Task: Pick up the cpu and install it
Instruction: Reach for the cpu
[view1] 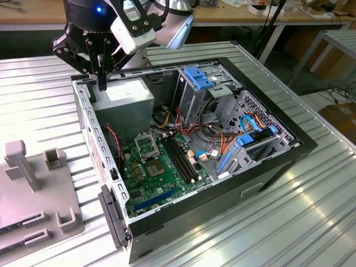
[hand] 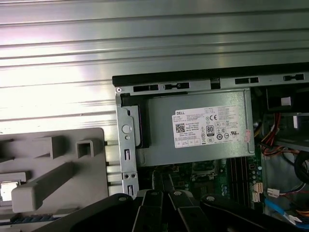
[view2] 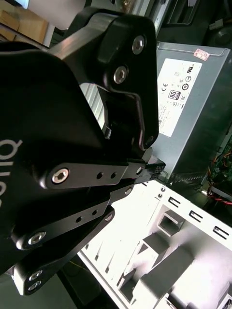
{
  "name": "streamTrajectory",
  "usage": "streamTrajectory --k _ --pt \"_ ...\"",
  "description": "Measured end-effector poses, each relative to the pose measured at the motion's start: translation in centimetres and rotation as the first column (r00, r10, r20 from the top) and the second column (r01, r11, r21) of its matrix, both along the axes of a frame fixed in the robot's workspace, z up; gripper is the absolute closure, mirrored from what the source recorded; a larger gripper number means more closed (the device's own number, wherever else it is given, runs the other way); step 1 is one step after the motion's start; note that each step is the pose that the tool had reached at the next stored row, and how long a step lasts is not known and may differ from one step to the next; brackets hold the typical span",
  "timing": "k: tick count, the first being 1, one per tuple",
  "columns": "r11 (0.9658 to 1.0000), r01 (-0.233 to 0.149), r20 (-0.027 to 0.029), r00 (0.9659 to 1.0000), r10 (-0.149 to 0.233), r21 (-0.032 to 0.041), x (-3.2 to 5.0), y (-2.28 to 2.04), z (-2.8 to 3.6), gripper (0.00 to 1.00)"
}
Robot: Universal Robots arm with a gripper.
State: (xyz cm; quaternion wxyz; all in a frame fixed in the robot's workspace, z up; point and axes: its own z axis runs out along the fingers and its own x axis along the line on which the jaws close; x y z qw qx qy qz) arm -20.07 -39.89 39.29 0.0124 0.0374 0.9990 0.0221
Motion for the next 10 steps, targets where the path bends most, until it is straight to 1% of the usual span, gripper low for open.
streamTrajectory --k 10 --pt "1.0 0.0 0.0 1.0 0.0 0.0 -0.7 0.0 0.0 0.9"
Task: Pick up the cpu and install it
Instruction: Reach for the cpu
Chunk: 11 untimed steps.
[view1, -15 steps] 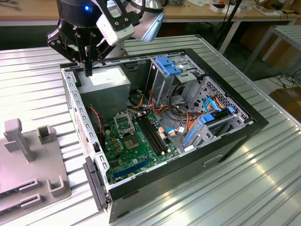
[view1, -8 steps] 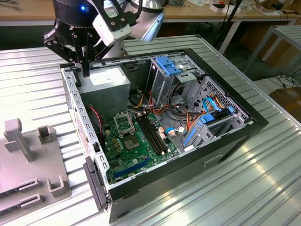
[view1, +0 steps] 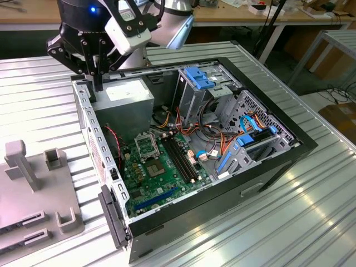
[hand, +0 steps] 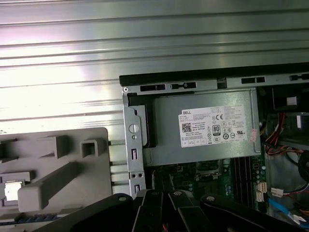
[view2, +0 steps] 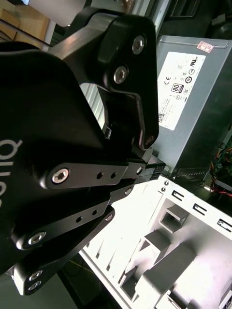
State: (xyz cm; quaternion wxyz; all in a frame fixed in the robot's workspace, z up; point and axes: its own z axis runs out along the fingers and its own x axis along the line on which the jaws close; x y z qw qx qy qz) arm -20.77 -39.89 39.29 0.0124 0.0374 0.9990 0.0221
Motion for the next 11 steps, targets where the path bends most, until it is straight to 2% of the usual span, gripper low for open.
streamTrajectory --k 11 --pt "1.0 0.0 0.0 1.0 0.0 0.0 -0.64 0.0 0.0 0.9"
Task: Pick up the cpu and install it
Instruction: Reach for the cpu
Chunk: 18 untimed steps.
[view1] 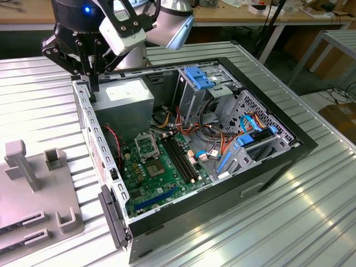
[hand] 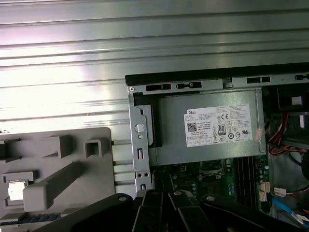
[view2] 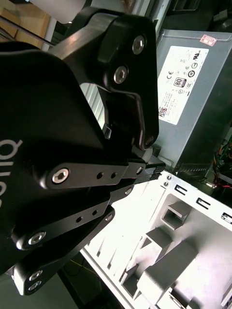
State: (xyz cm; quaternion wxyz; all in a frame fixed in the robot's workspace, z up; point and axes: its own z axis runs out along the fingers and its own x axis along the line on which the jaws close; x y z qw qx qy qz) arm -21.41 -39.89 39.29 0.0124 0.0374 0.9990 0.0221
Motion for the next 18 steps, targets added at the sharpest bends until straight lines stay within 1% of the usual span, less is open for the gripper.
streamTrajectory --k 18 --pt "1.0 0.0 0.0 1.0 0.0 0.0 -0.89 0.0 0.0 0.9"
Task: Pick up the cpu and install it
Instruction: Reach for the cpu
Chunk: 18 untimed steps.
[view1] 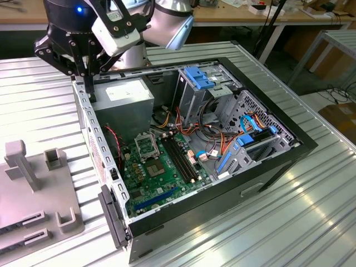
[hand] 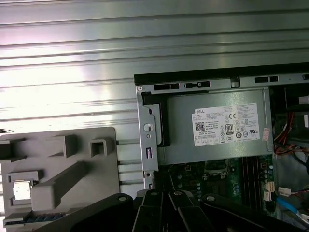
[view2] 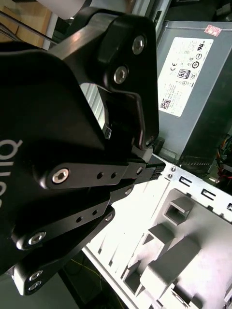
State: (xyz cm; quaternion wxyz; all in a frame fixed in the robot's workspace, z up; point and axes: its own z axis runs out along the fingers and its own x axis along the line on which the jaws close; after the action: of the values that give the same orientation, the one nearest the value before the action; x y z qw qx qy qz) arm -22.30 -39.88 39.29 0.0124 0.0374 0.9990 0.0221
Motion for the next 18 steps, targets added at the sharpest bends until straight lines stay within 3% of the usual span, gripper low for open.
streamTrajectory --k 18 --pt "1.0 0.0 0.0 1.0 0.0 -0.0001 -0.93 0.0 0.0 0.9"
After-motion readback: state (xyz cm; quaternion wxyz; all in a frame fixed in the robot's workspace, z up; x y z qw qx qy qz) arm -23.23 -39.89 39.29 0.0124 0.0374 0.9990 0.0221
